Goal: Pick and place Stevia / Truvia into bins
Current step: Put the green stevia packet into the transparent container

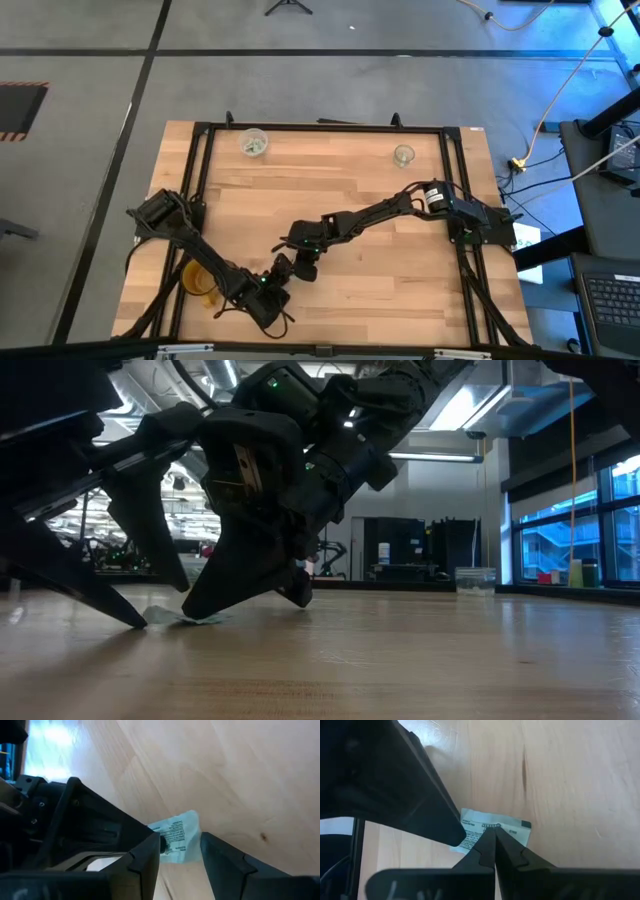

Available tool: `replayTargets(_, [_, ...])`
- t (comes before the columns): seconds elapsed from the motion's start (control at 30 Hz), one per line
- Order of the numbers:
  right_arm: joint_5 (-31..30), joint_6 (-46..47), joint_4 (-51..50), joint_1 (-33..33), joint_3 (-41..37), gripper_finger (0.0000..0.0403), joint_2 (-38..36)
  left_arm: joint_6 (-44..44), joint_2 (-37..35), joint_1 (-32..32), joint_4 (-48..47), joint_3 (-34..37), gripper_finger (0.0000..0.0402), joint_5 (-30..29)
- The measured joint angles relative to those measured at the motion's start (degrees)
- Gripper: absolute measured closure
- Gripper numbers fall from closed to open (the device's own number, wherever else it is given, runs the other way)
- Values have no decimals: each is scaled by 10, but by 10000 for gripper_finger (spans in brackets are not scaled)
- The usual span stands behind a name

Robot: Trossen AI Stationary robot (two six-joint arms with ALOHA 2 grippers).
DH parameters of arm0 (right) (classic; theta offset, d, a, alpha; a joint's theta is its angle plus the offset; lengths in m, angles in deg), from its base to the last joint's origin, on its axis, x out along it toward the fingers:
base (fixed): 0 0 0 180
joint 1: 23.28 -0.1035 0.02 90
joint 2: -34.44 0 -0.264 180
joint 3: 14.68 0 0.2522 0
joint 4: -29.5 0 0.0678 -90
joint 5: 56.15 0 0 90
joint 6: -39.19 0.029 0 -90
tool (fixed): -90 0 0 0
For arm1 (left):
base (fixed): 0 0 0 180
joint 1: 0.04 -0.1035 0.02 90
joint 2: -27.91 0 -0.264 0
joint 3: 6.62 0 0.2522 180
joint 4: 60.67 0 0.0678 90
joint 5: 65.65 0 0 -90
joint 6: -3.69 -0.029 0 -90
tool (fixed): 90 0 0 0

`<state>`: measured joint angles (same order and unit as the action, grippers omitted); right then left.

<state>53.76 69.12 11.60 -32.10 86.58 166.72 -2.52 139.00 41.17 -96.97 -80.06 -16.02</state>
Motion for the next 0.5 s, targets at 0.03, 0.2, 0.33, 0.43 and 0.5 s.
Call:
replayTargets(0.03, [2,0,0,0,0,403,0,-2,0,0,-1,0,261,-4])
replayTargets(0.2, [5,0,1,0,0,403,0,-6,1,0,-1,1,261,-23])
replayTargets(0.33, [6,0,1,0,0,403,0,9,1,-1,4,2,261,-26])
replayTargets(0.43, [7,0,1,0,0,403,0,14,1,-1,2,2,261,-25])
replayTargets(0.5, [9,-1,1,0,0,403,0,14,1,-1,-5,1,261,-21])
